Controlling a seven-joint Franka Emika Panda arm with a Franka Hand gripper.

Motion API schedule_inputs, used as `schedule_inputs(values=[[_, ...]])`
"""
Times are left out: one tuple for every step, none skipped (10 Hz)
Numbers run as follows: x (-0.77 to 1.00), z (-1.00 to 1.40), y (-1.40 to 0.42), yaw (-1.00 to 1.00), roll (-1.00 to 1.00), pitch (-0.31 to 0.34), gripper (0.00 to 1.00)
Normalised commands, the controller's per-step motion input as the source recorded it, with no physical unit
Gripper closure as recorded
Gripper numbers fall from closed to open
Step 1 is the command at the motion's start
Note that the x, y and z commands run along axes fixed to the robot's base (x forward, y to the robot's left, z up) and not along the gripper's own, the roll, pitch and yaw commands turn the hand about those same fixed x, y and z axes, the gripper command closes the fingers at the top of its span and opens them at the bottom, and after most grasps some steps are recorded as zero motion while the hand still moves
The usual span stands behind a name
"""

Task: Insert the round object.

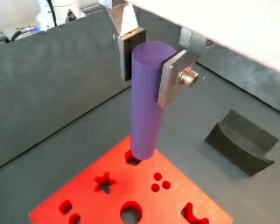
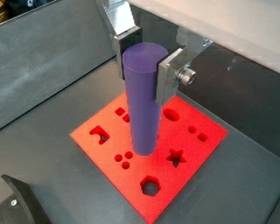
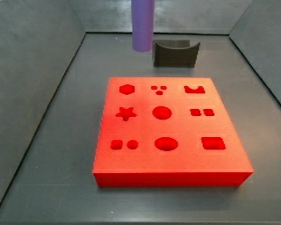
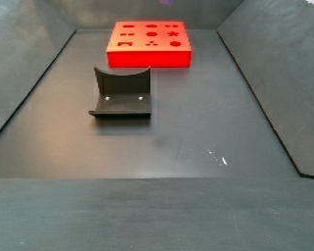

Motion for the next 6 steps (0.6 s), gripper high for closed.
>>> schedule_inputs(values=[[0.04, -0.31, 0.0, -0.04, 0.0, 0.0, 1.0], [0.37, -0.72, 0.01, 0.0, 0.06, -0.027, 1.0], [0.32, -0.77, 0.0, 0.05, 0.06, -0.031, 1.0], [0.17, -0.55, -0.14, 0.0, 0.03, -0.006, 1.0], [0.26, -0.34, -0.31, 0.0, 0.0, 0.0, 1.0], [0.19, -0.25, -0.47, 0.04, 0.01, 0.0, 1.0]])
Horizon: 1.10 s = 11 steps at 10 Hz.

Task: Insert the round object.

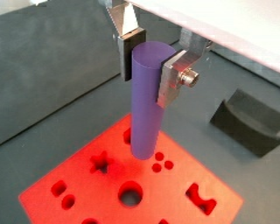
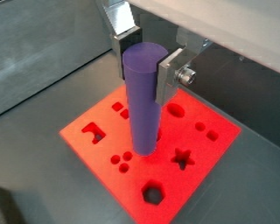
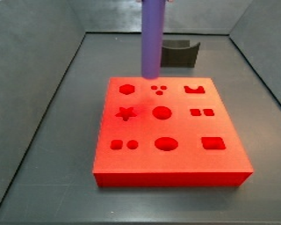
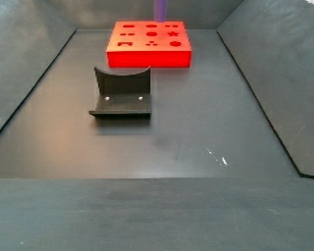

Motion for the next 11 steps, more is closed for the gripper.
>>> schedule_inputs(values=[[0.2, -0.21, -0.5, 0.08, 0.03, 0.0, 1.0], [0.36, -0.31, -0.22, 0.07, 0.03, 0.0, 1.0], [0.42, -0.4, -0.05, 0.08, 0.0, 0.0, 1.0], [0.27, -0.39, 0.0, 0.08, 0.03, 0.0, 1.0], [0.07, -0.25, -0.19, 0.02, 0.03, 0.0, 1.0], [0.02, -0.23, -0.29, 0.0, 0.04, 0.0, 1.0], [0.0, -0.24, -0.29, 0.0, 0.05, 0.0, 1.0], [0.12, -0.3, -0.13, 0.04, 0.04, 0.0, 1.0], [0.31, -0.34, 0.0, 0.13, 0.06, 0.0, 1.0], [0.27, -0.33, 0.0, 0.12, 0.07, 0.0, 1.0], [0.17, -0.3, 0.0, 0.08, 0.06, 0.0, 1.0]])
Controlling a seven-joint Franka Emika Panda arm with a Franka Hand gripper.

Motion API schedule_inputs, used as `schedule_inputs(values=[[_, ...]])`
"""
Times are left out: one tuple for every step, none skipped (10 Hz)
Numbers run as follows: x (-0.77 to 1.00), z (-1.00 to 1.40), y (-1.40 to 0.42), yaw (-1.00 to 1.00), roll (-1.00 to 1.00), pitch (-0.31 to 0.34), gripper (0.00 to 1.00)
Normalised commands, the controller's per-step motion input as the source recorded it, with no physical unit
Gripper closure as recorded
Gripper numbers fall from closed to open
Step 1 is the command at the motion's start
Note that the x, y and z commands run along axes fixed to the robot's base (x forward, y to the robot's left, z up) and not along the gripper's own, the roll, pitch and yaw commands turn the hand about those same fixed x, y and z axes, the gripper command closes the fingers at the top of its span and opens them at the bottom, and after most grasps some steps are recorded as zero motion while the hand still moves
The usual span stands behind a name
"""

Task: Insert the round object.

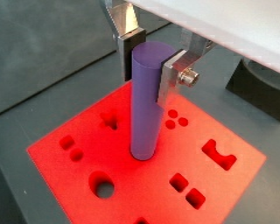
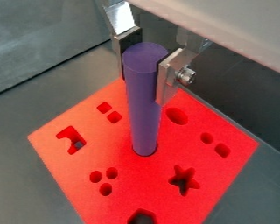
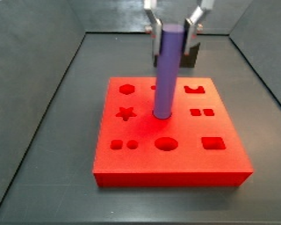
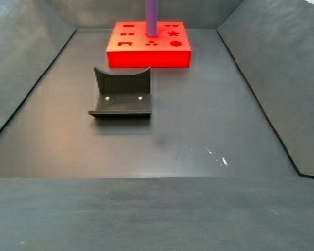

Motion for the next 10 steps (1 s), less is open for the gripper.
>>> schedule_inputs(values=[[0.0, -0.26, -0.08, 0.0, 0.05, 0.0, 1.0], [0.0, -0.19, -0.17, 0.0, 0.18, 0.0, 1.0], [0.0, -0.33, -0.25, 0.0, 0.35, 0.0, 1.0], [0.0, -0.5, -0.23, 0.0, 0.3, 0.0, 1.0], [0.0, -0.66, -0.2, 0.0, 0.22, 0.0, 1.0], [0.01, -1.0, -0.07, 0.0, 0.07, -0.031, 1.0], [0.0, -1.0, -0.04, 0.0, 0.07, -0.103, 1.0], [0.0, -0.8, -0.05, 0.0, 0.02, -0.156, 1.0], [0.0, -0.62, 0.0, 0.0, 0.06, -0.091, 1.0], [0.0, 0.0, 0.0, 0.0, 0.0, 0.0, 1.0]])
